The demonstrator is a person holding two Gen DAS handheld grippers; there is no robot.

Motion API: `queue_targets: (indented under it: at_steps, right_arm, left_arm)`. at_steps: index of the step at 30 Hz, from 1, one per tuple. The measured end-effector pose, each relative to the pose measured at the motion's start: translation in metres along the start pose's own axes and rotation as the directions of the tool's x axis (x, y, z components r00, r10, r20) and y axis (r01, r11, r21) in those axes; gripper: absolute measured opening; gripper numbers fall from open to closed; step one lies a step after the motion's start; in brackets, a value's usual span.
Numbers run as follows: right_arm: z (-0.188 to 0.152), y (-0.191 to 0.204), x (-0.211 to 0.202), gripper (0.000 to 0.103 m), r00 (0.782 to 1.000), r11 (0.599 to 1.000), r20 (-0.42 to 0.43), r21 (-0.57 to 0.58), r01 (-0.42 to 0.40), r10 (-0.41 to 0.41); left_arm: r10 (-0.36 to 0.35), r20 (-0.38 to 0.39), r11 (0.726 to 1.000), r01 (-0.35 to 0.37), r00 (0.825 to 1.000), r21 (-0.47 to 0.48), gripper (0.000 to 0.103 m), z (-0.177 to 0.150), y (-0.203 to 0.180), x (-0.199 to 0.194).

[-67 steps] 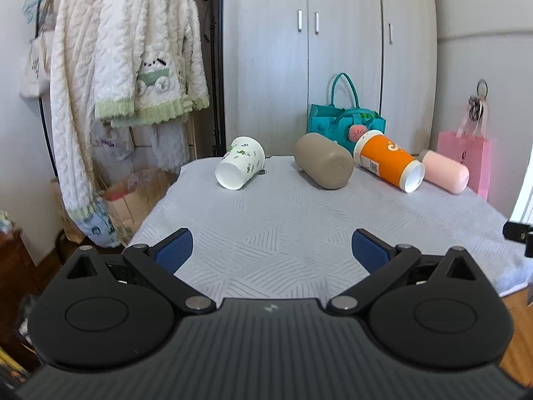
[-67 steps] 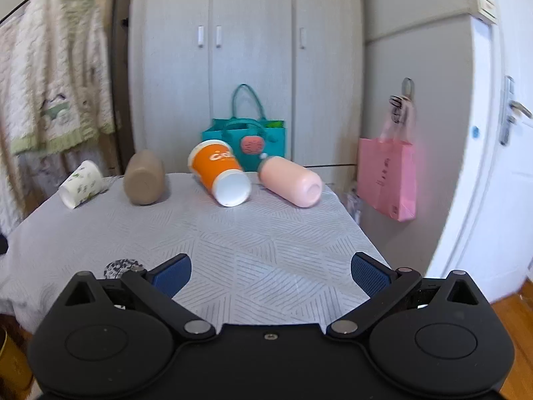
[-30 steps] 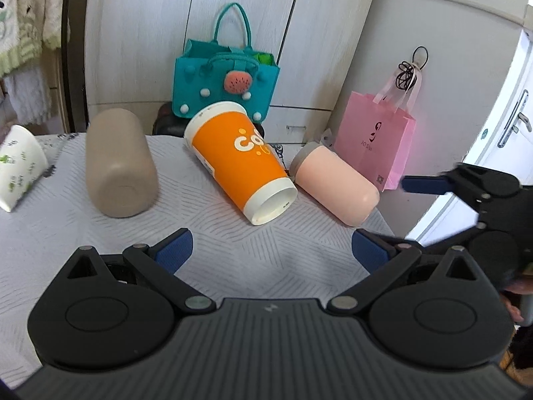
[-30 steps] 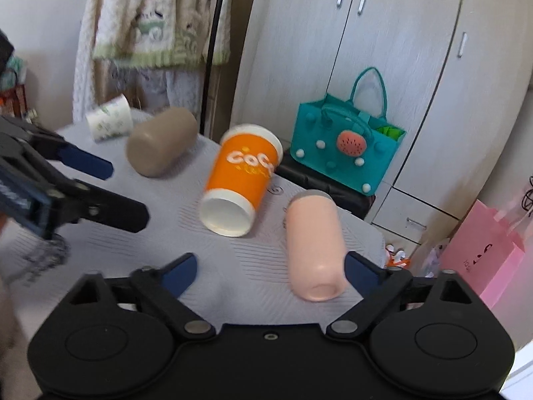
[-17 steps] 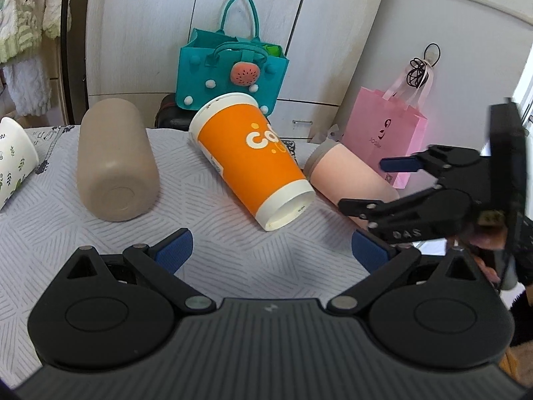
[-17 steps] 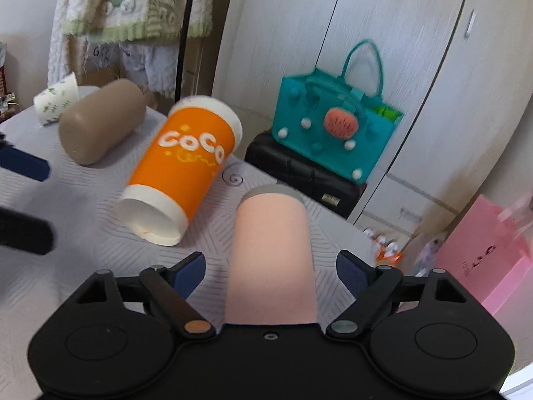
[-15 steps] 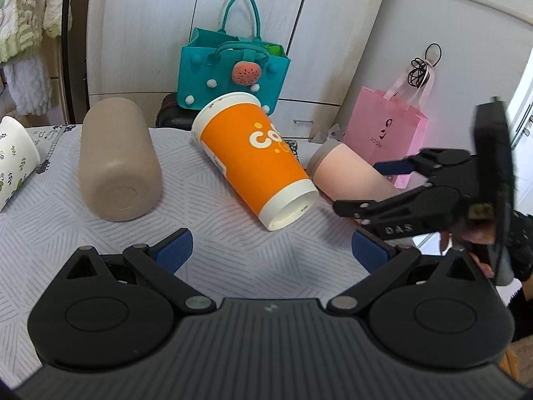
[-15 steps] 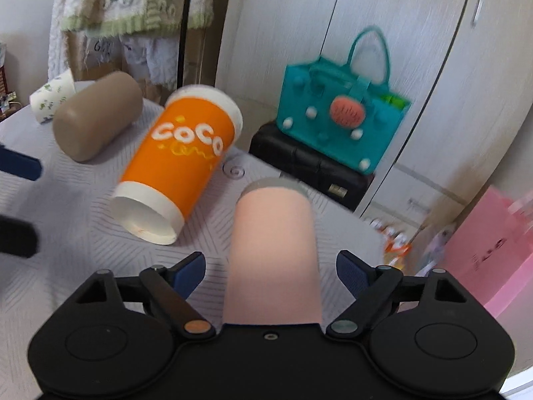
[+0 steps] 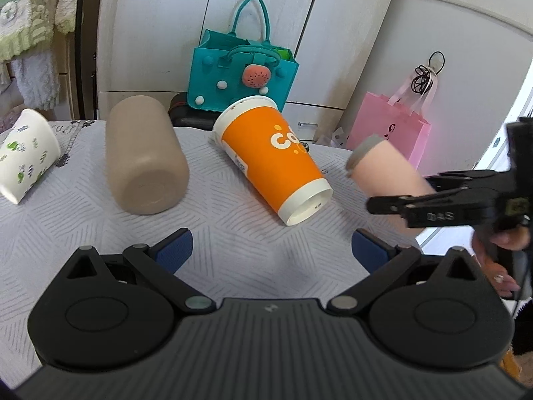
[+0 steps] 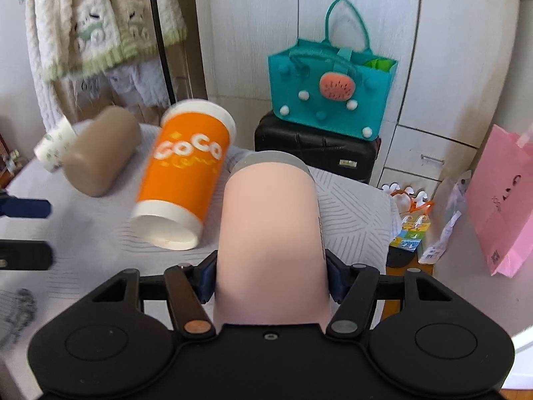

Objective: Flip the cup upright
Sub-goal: 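Lift the pink bottle with the right gripper and rotate it lid-up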

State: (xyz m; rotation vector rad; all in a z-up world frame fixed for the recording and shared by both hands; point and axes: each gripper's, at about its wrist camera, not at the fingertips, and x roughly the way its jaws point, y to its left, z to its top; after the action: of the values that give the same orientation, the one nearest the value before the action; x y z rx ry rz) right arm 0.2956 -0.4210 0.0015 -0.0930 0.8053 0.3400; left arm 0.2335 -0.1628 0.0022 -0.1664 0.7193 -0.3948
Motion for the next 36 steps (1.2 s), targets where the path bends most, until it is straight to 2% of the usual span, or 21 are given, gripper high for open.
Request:
queue_targets:
  at_steps: [5, 10, 14, 19, 24, 26, 29, 35, 36]
  right_arm:
    - [-0.008, 0.033, -0.041, 0.067, 0.998, 0.998, 0.053, -0.047, 0.034, -0.031]
    - [-0.011, 0.075, -0.074, 0.067, 0.996, 0.997, 0.078, -0.066, -0.039, 0.045]
    - [-0.015, 0.113, -0.081, 0.067, 0.99, 0.99, 0.052, -0.064, -0.128, 0.132]
    - [-0.018, 0.169, -0.063, 0.067, 0.98, 0.974, 0.0, -0.116, -0.196, 0.198]
    - [-0.023, 0.214, -0.024, 0.067, 0.975, 0.966, -0.07, -0.135, -0.219, 0.211]
    - [-0.024, 0.224, -0.009, 0.067, 0.981, 0.977, -0.081, -0.111, -0.183, 0.175]
    - [-0.024, 0.238, 0.003, 0.067, 0.986, 0.979, -0.103, -0.143, -0.142, 0.128]
    - [-0.022, 0.247, 0.012, 0.068, 0.978, 0.977, -0.162, -0.143, -0.158, 0.134]
    - [-0.022, 0.246, 0.01, 0.074, 0.978, 0.977, -0.156, -0.14, -0.163, 0.141]
  left_arm:
    - [-0.003, 0.013, 1.0, 0.003, 1.0, -0.009, 0.103, -0.009, 0.005, -0.024]
    - [-0.007, 0.029, 0.999, 0.008, 1.0, -0.035, 0.103, -0.019, 0.026, -0.059]
    - [0.037, 0.033, 0.997, -0.034, 0.999, -0.076, 0.103, -0.03, 0.055, -0.083]
    - [0.067, 0.042, 0.987, -0.06, 0.997, -0.146, 0.103, -0.042, 0.098, -0.111]
    - [0.088, 0.024, 0.982, -0.083, 0.996, -0.171, 0.103, -0.052, 0.13, -0.124]
    - [0.08, 0.012, 0.981, -0.077, 0.997, -0.18, 0.103, -0.053, 0.139, -0.123]
    - [0.055, 0.031, 0.976, -0.048, 0.998, -0.211, 0.103, -0.054, 0.149, -0.123]
    - [0.002, 0.006, 0.974, -0.001, 1.0, -0.228, 0.103, -0.052, 0.147, -0.107]
    - [-0.008, -0.004, 0.974, 0.007, 1.0, -0.228, 0.103, -0.052, 0.146, -0.103]
